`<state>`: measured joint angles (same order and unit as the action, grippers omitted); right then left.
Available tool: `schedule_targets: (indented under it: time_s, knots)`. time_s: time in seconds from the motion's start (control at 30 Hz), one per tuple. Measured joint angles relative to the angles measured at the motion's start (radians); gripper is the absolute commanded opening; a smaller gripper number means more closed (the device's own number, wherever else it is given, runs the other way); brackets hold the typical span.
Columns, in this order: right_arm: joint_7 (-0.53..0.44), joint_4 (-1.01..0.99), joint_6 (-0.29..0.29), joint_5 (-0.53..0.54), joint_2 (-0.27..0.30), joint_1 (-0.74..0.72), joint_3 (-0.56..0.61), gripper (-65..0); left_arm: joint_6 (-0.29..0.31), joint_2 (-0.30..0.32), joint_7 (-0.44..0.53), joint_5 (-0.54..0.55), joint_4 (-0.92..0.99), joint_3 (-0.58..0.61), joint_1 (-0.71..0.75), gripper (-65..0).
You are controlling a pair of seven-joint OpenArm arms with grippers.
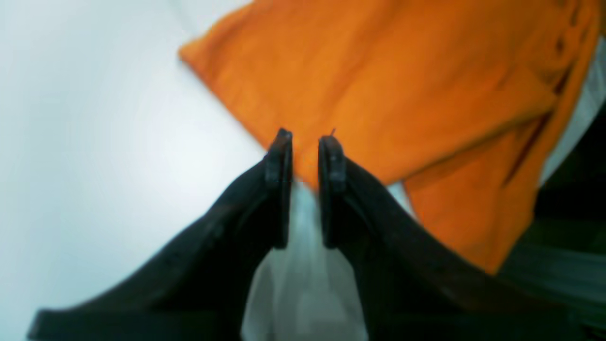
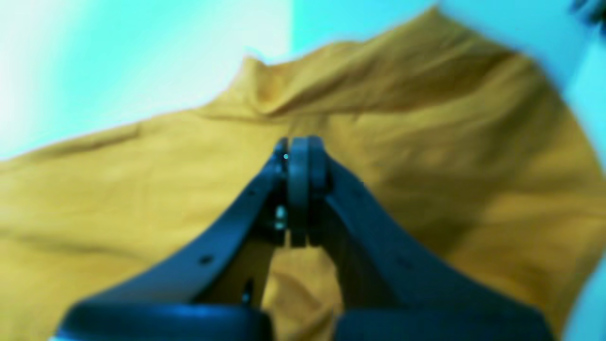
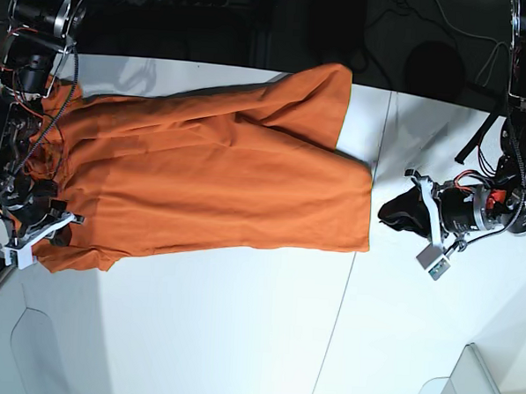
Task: Layout the t-shirt on the table in an organized manner, then fold the t-shirt properly
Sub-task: 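Grasp the shirt's lower corner with the left gripper and pull it outward, release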
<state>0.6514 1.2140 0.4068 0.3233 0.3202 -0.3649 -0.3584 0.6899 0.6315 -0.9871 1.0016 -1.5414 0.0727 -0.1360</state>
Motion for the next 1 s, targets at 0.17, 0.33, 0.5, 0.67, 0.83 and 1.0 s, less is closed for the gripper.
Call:
schedule_targets:
  time_s: [0.17,0.33,0.5,0.67,0.83,1.0]
  knots:
    - [0.076,0.162,-0.002,0.111,0.021,0.149,-0.105,-65.0,0.0,-0.014,0.0,-0.001,-0.078,0.0,0.017,-52.2]
    - [0.117,0.282,0.062,0.222,0.002,0.349,-0.209,-65.0,0.001,-0.092,0.055,-0.047,-0.06,0.022,0.017,-52.2]
    - [0.124,0.375,0.069,0.27,0.012,0.513,-0.298,-65.0,0.0,-0.144,0.135,-0.206,0.033,0.117,0.0,-52.2]
    - [0.127,0.37,0.085,0.264,0.007,0.595,-0.298,-65.0,0.0,-0.184,0.219,-0.31,0.174,0.187,-0.053,-52.2]
    - [0.112,0.309,0.113,0.227,0.007,0.609,-0.296,-65.0,0.019,-0.237,0.256,-0.377,0.34,0.2,-0.138,-52.2]
    - [0.1,0.293,0.118,0.228,0.016,0.625,-0.297,-65.0,0.023,-0.259,0.29,-0.447,0.501,0.201,-0.254,-52.2]
